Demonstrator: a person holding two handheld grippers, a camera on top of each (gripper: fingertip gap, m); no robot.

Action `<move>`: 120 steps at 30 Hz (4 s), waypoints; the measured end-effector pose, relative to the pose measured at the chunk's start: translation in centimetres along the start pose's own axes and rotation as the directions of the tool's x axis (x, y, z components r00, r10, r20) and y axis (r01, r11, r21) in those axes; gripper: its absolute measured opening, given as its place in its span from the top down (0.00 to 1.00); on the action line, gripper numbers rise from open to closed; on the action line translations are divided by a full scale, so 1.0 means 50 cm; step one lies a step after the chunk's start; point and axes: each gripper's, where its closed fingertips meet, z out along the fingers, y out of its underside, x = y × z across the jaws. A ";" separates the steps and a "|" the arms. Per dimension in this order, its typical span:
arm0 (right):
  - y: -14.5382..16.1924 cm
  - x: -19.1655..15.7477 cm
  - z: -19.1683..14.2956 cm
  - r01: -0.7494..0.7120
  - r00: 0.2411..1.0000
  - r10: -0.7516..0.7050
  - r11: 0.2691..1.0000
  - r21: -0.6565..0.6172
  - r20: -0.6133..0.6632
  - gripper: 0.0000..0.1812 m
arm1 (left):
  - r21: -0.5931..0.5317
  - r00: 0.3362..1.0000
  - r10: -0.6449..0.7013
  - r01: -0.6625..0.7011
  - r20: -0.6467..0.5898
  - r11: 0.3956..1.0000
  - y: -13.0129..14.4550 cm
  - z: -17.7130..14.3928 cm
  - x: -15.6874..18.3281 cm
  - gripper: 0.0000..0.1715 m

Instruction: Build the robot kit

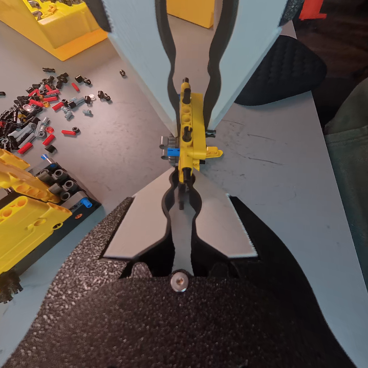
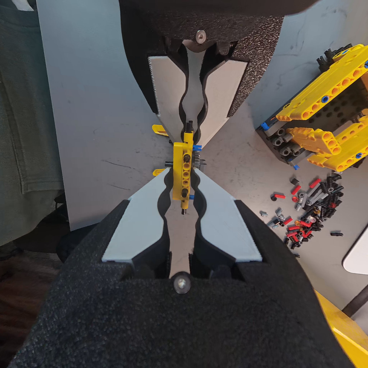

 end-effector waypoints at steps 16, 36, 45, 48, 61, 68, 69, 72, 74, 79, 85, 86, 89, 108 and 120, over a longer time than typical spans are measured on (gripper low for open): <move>-0.001 -0.002 0.000 -0.061 0.996 0.058 0.997 0.040 0.064 0.91 | -0.052 0.999 -0.039 0.039 0.006 0.998 0.020 0.003 0.002 0.96; -0.006 -0.003 -0.003 -0.290 0.915 0.244 0.951 0.103 0.320 0.91 | -0.051 0.995 -0.092 0.090 -0.036 0.995 0.020 0.001 0.004 0.95; -0.006 -0.004 -0.002 -0.254 0.938 0.215 0.960 0.115 0.272 0.91 | -0.051 0.994 -0.100 0.098 -0.040 0.994 0.020 0.000 0.005 0.95; -0.006 -0.004 -0.002 -0.232 0.950 0.198 0.966 0.118 0.243 0.91 | -0.051 0.994 -0.100 0.098 -0.040 0.994 0.021 0.000 0.005 0.95; -0.007 -0.009 -0.001 -0.150 0.983 0.132 0.978 0.143 0.130 0.91 | -0.053 0.996 -0.086 0.084 -0.032 0.995 0.022 -0.001 0.009 0.95; -0.007 -0.009 0.000 -0.138 0.986 0.119 0.977 0.165 0.118 0.91 | -0.053 0.998 -0.058 0.057 0.000 0.997 0.022 0.000 0.007 0.95; -0.007 -0.009 0.000 -0.133 0.987 0.114 0.977 0.167 0.116 0.91 | -0.053 0.999 -0.051 0.052 0.005 0.997 0.022 0.000 0.007 0.95; -0.007 -0.008 0.000 -0.115 0.989 0.097 0.978 0.176 0.109 0.91 | -0.054 0.999 -0.043 0.044 0.013 0.998 0.022 0.000 0.006 0.95; -0.008 -0.008 0.001 -0.107 0.990 0.087 0.976 0.191 0.110 0.91 | -0.054 0.999 -0.042 0.042 0.016 0.998 0.022 0.000 0.006 0.96; -0.010 -0.010 0.001 -0.110 0.989 0.081 0.961 0.253 0.122 0.90 | -0.055 0.999 -0.036 0.037 0.015 0.998 0.023 0.000 0.007 0.96; -0.011 -0.011 0.000 -0.079 0.993 0.049 0.951 0.300 0.107 0.90 | -0.059 0.999 -0.017 0.019 0.027 0.998 0.024 0.001 0.008 0.96; -0.012 -0.012 -0.001 -0.067 0.994 0.037 0.949 0.307 0.104 0.91 | -0.060 0.999 -0.021 0.022 0.028 0.998 0.024 0.001 0.007 0.96; -0.013 -0.017 -0.001 -0.057 0.994 0.021 0.942 0.331 0.111 0.91 | -0.060 0.999 -0.034 0.037 0.040 0.998 0.025 0.000 0.002 0.96; -0.007 -0.020 0.001 0.056 0.984 0.003 0.945 0.324 -0.177 0.91 | -0.075 0.995 0.021 -0.013 0.102 0.997 0.027 0.003 0.004 0.96; -0.007 -0.025 0.002 0.083 0.980 -0.017 0.941 0.328 -0.199 0.90 | -0.081 0.994 0.067 -0.060 0.090 0.995 0.027 0.005 0.016 0.95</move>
